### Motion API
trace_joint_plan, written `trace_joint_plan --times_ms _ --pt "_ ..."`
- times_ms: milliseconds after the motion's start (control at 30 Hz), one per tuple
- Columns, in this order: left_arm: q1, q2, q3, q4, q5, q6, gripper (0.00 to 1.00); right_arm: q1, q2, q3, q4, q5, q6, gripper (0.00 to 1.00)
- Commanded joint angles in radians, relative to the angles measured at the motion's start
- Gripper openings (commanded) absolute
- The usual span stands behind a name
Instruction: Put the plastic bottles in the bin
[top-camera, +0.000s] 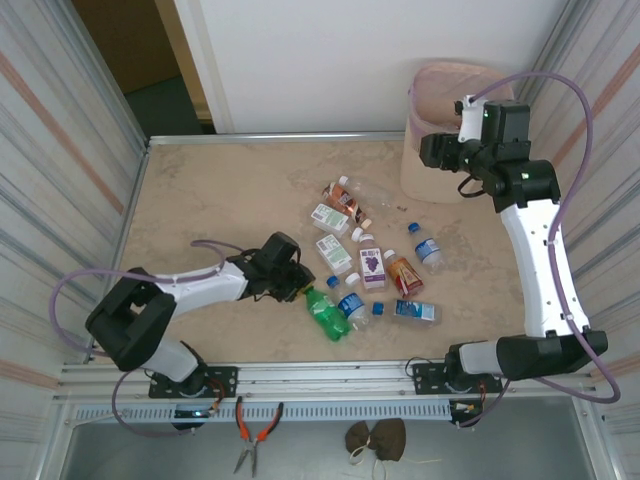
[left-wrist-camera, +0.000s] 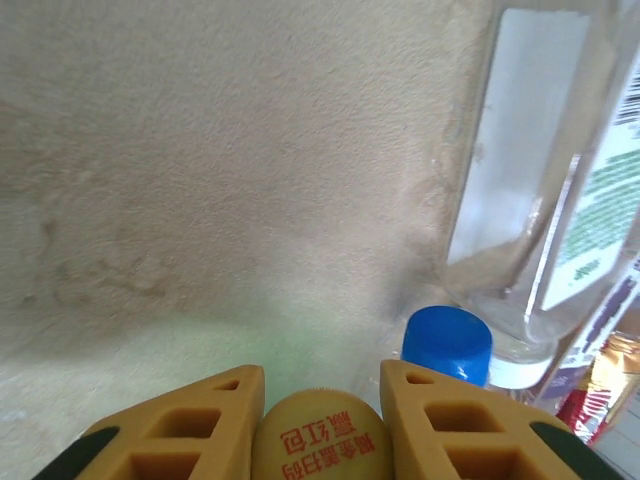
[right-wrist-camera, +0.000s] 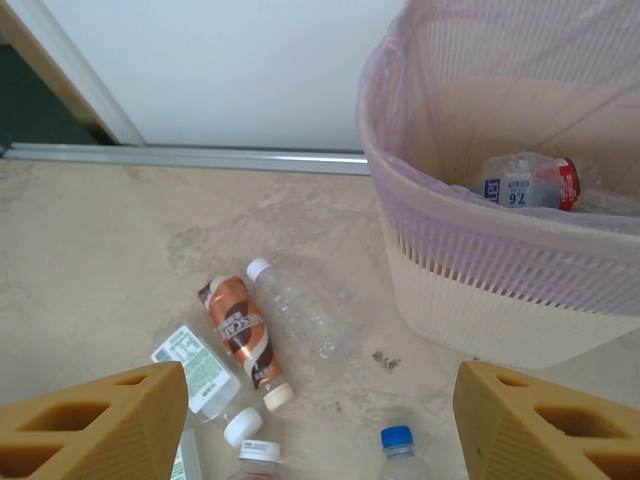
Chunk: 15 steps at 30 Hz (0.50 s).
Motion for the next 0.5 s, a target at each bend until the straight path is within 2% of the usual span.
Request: trace_joint_plan --times_ms 0,200,333,467 --pt "0.015 -0.089 0.004 -0.090 -0.048 0.087 0.28 0.028 -0.044 -0.022 0.013 0.015 0.030 0.69" --pt "0.059 -0.224 0.068 -0.173 -0.073 0.309 0.25 0.100 -0.087 -0.080 0.035 -0.047 0.046 0.69" --pt "0.085 -0.299 0.106 -0.163 -0.061 0.458 0.21 0.163 -0.140 -0.175 0.115 -0.126 0.066 0.69" --pt "0.119 -0.361 0.130 -0.100 0.004 0.592 0.16 0.231 -0.183 -0.289 0.224 -0.201 0.103 0.69"
